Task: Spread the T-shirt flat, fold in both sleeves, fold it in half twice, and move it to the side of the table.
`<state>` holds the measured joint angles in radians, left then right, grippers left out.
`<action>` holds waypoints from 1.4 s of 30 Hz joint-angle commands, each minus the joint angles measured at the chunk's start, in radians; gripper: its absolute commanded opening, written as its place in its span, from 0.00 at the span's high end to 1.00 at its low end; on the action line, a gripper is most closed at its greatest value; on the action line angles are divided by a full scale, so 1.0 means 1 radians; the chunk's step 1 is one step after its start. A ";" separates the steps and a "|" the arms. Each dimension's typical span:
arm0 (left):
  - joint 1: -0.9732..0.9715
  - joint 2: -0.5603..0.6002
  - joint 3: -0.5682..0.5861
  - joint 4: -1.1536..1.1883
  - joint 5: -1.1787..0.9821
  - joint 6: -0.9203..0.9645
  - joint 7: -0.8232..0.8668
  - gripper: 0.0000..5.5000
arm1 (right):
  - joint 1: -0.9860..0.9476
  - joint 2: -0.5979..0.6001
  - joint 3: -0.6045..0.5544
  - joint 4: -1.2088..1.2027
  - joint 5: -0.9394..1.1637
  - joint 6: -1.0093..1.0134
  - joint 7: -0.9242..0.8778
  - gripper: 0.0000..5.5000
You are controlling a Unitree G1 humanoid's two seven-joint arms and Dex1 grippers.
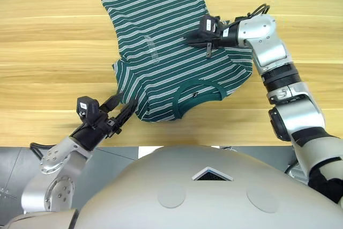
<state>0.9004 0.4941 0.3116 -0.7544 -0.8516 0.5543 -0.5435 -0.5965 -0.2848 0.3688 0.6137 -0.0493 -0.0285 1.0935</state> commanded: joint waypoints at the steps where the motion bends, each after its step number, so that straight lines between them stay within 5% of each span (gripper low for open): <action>1: 0.029 0.059 0.129 0.013 -0.122 0.086 0.002 0.47 | -0.024 0.033 0.021 0.072 -0.033 -0.017 -0.024 1.00; 9: -0.003 0.077 0.252 -0.069 -0.231 0.074 -0.001 0.47 | -0.010 0.090 0.025 0.254 -0.086 -0.017 -0.171 1.00; 21: 0.025 -0.077 -0.033 0.010 -0.020 0.077 0.112 0.47 | -0.058 0.093 -0.034 0.403 -0.111 -0.130 -0.399 1.00; 27: -0.016 -0.097 -0.093 0.006 0.076 0.036 0.142 0.47 | 0.077 0.058 -0.067 0.249 -0.067 -0.066 -0.373 1.00; 33: 0.000 -0.092 -0.092 -0.024 0.086 0.036 0.128 0.47 | 0.377 0.079 -0.029 -0.202 -0.007 0.137 -0.366 1.00; 38: 0.006 -0.088 0.020 -0.058 0.050 -0.014 0.108 0.47 | 0.494 0.130 0.037 -0.432 0.006 0.256 -0.410 1.00; 42: -0.016 -0.079 0.219 -0.105 -0.042 -0.085 0.115 0.47 | 0.462 0.156 0.063 -0.463 -0.006 0.289 -0.433 1.00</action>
<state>0.8772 0.4075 0.4770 -0.8364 -0.8687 0.4857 -0.4296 -0.1173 -0.1349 0.4168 0.1449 -0.0392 0.2326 0.6728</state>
